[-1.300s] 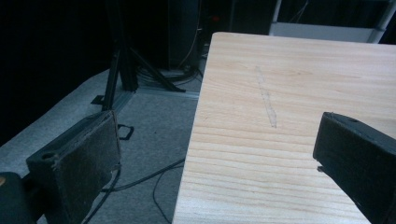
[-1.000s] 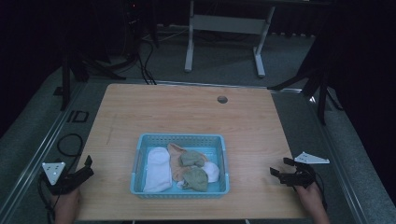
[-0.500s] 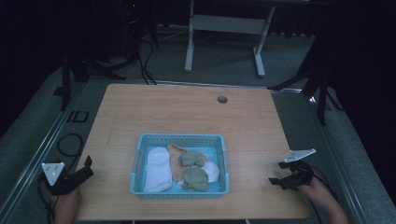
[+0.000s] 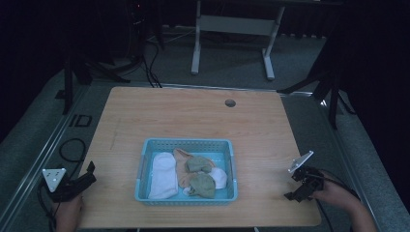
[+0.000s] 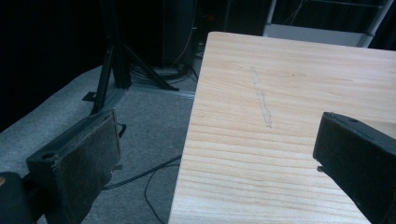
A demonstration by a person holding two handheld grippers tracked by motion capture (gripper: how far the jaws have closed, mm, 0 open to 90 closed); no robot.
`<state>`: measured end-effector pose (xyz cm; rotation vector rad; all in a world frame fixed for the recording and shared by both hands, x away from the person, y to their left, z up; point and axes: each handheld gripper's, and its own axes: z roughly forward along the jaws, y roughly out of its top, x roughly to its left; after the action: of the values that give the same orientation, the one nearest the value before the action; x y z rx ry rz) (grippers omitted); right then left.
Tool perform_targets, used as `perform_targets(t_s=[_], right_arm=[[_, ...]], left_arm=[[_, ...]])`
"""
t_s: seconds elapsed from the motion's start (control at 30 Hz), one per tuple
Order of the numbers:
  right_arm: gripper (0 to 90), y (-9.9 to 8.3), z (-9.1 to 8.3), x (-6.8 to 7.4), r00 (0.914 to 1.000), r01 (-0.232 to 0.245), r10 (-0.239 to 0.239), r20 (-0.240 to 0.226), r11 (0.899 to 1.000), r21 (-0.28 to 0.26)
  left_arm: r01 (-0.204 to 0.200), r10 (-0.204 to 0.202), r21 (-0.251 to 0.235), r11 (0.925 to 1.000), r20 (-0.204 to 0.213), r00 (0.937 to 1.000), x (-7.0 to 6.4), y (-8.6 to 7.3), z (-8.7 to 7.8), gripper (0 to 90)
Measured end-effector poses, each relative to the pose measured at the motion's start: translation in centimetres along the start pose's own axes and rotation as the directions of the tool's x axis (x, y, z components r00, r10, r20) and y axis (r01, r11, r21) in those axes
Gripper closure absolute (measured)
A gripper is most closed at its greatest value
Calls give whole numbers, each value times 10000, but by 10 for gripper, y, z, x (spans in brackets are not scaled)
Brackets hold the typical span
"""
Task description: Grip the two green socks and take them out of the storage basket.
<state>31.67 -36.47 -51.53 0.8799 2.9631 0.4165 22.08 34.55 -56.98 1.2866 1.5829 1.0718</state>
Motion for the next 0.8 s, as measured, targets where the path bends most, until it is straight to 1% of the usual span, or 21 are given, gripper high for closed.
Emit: perform_targets(t_s=[0.1,0.17,0.23,0.3,0.4,0.47,0.57,0.63,0.67,0.7,0.77,0.8], right_arm=[[136,4,0,2,9998,122,-124,156,9999,120],[138,6,0,4,9996,263,-265,73,9992,286],[148,9,0,6,9988,483,-484,31,9983,319],[149,10,0,7,9984,558,-558,8,9977,378],[152,12,0,8,9975,691,-698,111,9963,505],[151,14,-1,8,9966,799,-808,139,9950,600],[168,16,-2,10,9960,885,-892,87,9942,607],[192,18,-3,10,9958,892,-904,172,9942,607],[193,19,-3,10,9963,855,-861,74,9944,615],[191,20,-3,10,9957,911,-918,88,9941,592],[191,22,-4,11,9967,814,-817,34,9949,588],[191,23,-4,11,9963,857,-859,7,9945,598]], left_arm=[[-45,44,16,10000,39,10000,0,0,0,4],[-94,93,47,9999,99,9999,-1,0,1,4],[-162,161,71,9998,145,9998,-1,0,1,3],[-211,210,63,9998,159,9997,-2,0,1,4],[-228,227,56,9997,147,9996,-2,0,1,4],[-252,253,-60,9997,146,9996,-2,-1,0,3],[-314,315,-42,9995,145,9994,-3,-1,0,3],[-376,377,-54,9993,142,9992,-3,-1,0,4],[-372,373,-55,9993,181,9991,-3,-1,0,4],[-370,372,-78,9993,189,9991,-3,-1,0,4],[-357,357,-40,9994,219,9991,-3,-1,0,4],[-360,361,-45,9993,216,9991,-3,-1,0,3]])
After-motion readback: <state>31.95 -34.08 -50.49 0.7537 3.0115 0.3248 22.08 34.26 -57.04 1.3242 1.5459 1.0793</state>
